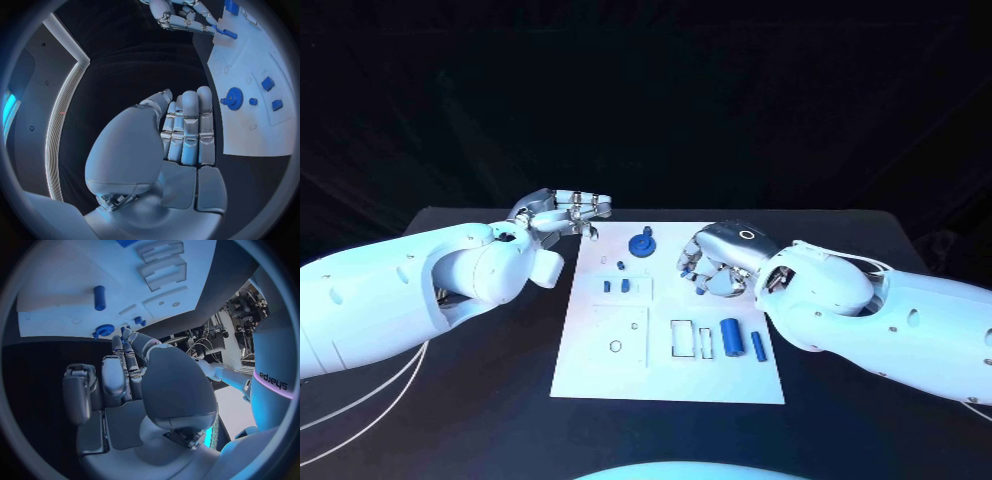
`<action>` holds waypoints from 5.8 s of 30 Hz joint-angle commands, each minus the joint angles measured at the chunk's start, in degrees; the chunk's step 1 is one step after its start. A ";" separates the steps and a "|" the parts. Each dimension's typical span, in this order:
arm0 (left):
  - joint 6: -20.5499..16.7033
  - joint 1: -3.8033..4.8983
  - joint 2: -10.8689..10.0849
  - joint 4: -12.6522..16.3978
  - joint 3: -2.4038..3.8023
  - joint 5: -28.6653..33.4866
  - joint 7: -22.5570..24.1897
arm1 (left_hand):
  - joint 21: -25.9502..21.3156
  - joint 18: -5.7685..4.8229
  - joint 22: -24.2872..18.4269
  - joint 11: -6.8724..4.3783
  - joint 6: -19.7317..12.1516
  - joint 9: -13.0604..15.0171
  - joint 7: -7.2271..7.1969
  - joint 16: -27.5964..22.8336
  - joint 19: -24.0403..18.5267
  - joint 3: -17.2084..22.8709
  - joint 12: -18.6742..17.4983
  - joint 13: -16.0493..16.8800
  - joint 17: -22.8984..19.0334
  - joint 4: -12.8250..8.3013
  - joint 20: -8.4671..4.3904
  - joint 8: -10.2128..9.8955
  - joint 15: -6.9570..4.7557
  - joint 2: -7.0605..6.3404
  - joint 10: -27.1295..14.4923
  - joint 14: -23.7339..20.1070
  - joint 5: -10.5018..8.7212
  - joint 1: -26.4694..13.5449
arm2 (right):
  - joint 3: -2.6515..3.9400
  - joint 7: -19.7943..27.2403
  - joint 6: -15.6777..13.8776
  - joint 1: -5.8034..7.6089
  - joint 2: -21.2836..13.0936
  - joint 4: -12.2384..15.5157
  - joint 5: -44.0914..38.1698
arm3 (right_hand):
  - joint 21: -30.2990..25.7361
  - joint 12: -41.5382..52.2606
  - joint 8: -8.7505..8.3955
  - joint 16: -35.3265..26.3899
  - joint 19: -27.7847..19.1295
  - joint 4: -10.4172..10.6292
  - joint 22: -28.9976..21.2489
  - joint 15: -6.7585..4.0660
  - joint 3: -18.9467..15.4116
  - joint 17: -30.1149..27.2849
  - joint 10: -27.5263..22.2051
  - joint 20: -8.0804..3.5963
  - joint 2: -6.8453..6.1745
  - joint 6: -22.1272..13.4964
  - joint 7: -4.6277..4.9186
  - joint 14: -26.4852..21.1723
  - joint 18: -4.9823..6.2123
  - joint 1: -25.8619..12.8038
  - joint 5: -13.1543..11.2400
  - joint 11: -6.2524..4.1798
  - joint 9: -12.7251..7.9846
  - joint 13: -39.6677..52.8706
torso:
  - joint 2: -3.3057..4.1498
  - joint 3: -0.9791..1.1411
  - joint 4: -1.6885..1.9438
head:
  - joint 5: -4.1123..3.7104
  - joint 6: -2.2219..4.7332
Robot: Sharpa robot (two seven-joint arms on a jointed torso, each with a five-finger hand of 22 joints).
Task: Assemble the parts on the task board
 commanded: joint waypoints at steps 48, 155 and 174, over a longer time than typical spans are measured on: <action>1.96 -0.01 2.79 0.45 -0.08 0.09 1.40 | -0.48 0.26 -0.19 0.03 -0.20 -0.14 0.23 -0.23 0.40 -0.38 0.02 0.13 -0.07 0.00 0.18 -0.02 0.48 -0.18 -0.54 0.01 -0.07 0.07 | -1.02 1.27 4.39 -6.96 12.13 -6.89 0.82 | 0.11 -0.46 -0.01 0.34 2.93 0.00 12.16 -0.14 -0.56 -0.18 1.11 0.03 0.42 0.25 0.16 1.72 -0.75 -0.74 2.16 -0.77 0.43 0.24 | 0.11 -0.06 0.01 | 5.82 -3.35; 2.91 0.04 1.51 0.50 -0.09 0.09 0.21 | -0.68 0.28 -0.31 0.08 -0.44 -0.26 0.26 -0.24 0.42 -0.47 0.01 0.14 -0.08 0.13 0.27 -0.06 0.55 0.02 -0.83 -0.07 -0.02 0.01 | -0.02 0.40 8.88 -2.00 1.38 -7.08 2.79 | -1.69 7.25 -0.59 1.98 2.55 3.36 11.75 -0.13 -10.25 -1.17 -3.58 0.16 0.14 -2.54 -0.29 1.54 -0.44 -0.18 4.11 -0.87 -0.98 -0.25 | 0.06 -0.09 -0.06 | 2.09 -1.47; 3.07 0.04 1.47 0.30 -0.09 0.09 -0.01 | -0.70 0.29 -0.31 0.08 -0.48 -0.28 0.26 -0.23 0.42 -0.46 0.02 0.14 -0.07 0.11 0.27 -0.07 0.55 0.05 -0.87 -0.08 -0.02 0.05 | 0.12 -0.90 2.70 -2.02 0.00 -4.89 1.56 | -0.65 6.49 -0.03 3.06 3.04 2.91 12.39 -0.52 -7.76 -0.20 -1.66 -0.25 1.06 -0.04 -0.70 1.61 -0.68 0.44 2.83 -1.36 -0.25 -0.13 | -0.06 -0.11 -0.05 | 2.24 -1.64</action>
